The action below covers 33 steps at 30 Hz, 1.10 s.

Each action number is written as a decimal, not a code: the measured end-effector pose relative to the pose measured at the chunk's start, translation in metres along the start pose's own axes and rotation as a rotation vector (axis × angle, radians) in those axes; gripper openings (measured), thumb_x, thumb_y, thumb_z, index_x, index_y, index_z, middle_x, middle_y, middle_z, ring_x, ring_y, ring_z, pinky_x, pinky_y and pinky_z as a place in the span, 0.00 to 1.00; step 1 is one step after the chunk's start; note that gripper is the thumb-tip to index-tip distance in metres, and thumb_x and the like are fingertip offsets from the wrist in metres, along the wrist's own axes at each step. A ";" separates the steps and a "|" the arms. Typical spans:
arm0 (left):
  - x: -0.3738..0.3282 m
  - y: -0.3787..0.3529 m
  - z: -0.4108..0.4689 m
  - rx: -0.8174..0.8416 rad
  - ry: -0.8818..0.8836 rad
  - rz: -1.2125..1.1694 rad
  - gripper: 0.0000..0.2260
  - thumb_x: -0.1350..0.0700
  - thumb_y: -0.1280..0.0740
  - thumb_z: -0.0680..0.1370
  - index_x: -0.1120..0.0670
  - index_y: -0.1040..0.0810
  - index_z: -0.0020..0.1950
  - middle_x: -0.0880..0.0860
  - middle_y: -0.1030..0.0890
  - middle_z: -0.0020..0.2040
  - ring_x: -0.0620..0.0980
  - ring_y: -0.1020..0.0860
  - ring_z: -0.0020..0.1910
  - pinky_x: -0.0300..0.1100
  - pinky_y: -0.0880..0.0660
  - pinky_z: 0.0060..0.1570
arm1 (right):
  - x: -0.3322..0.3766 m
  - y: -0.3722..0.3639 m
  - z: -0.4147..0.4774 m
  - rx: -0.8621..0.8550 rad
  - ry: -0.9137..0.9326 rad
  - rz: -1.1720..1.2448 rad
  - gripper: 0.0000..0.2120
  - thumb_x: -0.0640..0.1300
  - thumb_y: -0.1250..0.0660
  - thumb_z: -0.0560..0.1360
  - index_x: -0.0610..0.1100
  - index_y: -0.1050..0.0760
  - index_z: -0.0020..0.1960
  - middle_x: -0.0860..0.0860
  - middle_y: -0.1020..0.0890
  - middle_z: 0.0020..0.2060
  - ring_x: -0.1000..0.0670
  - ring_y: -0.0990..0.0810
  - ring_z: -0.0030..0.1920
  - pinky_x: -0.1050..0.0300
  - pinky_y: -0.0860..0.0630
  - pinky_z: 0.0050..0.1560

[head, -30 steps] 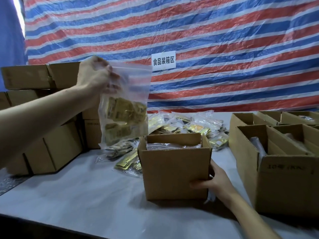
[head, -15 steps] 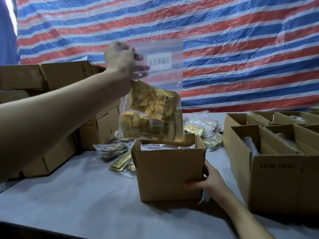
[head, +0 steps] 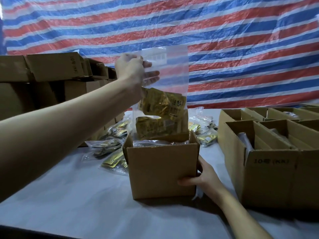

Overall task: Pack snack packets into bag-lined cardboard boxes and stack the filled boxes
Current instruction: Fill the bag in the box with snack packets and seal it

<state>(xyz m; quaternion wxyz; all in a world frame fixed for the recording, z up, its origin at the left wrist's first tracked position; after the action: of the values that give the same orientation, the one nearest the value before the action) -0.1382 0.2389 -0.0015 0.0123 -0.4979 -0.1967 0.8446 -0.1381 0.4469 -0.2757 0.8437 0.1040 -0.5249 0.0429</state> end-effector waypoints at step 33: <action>0.083 0.035 -0.056 0.662 0.295 0.329 0.09 0.54 0.30 0.76 0.58 0.20 0.51 0.61 0.14 0.51 0.58 0.13 0.46 0.52 0.16 0.49 | 0.002 -0.002 -0.002 -0.002 -0.051 -0.010 0.39 0.46 0.17 0.50 0.52 0.21 0.60 0.55 0.14 0.52 0.59 0.18 0.54 0.68 0.24 0.49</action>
<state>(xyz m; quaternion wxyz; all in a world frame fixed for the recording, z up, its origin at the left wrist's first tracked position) -0.1269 0.2428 -0.1064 0.0646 -0.6079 0.1723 0.7724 -0.1356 0.4456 -0.2752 0.8303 0.1069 -0.5458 0.0352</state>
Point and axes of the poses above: each hand's wrist, its own z-axis towards the middle knuckle, its own y-axis out of the back of the hand, x = y × z, the point moved 8 cm from there along z, towards the middle knuckle
